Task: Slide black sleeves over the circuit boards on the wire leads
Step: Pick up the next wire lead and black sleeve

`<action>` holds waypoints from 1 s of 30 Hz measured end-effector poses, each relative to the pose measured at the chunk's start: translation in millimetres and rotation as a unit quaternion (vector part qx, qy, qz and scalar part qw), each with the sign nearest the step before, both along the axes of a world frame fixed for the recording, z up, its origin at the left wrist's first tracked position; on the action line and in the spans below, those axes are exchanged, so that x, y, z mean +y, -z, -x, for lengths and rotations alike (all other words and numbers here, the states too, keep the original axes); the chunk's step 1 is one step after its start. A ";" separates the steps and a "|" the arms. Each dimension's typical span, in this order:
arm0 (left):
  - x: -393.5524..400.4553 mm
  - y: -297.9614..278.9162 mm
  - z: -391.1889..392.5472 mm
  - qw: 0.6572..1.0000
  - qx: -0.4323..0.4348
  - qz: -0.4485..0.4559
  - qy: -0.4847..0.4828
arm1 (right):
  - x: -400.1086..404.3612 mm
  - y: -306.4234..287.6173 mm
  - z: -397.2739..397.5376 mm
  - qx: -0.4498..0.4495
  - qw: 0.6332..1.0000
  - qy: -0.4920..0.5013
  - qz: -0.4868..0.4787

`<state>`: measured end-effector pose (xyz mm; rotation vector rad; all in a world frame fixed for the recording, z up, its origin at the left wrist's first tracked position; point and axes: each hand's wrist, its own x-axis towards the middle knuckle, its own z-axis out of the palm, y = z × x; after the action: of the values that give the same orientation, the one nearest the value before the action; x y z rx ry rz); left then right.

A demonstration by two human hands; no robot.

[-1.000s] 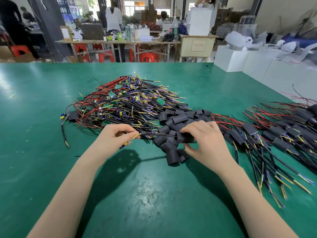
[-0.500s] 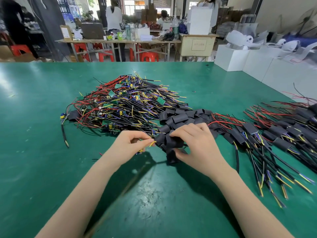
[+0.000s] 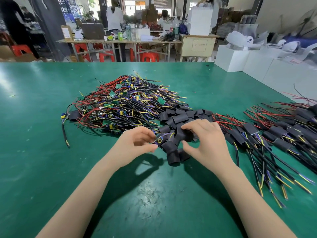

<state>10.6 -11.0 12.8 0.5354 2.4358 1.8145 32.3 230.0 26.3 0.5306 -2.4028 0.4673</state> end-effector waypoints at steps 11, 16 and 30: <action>9.1 -4.7 -6.1 0.999 -0.010 -0.030 0.024 | -13.7 2.5 -2.2 -0.028 0.994 -0.107 0.026; 8.7 -7.0 -6.7 0.998 -0.017 -0.055 0.021 | -15.3 1.1 -3.4 -0.051 0.987 -0.149 0.041; 1.7 -5.8 -4.8 0.997 0.054 0.018 0.061 | -16.8 5.7 -3.7 -0.133 0.981 -0.123 0.070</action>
<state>15.3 -9.3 18.6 0.7797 2.4394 1.7335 36.0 213.2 20.5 0.7463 -2.5399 0.8558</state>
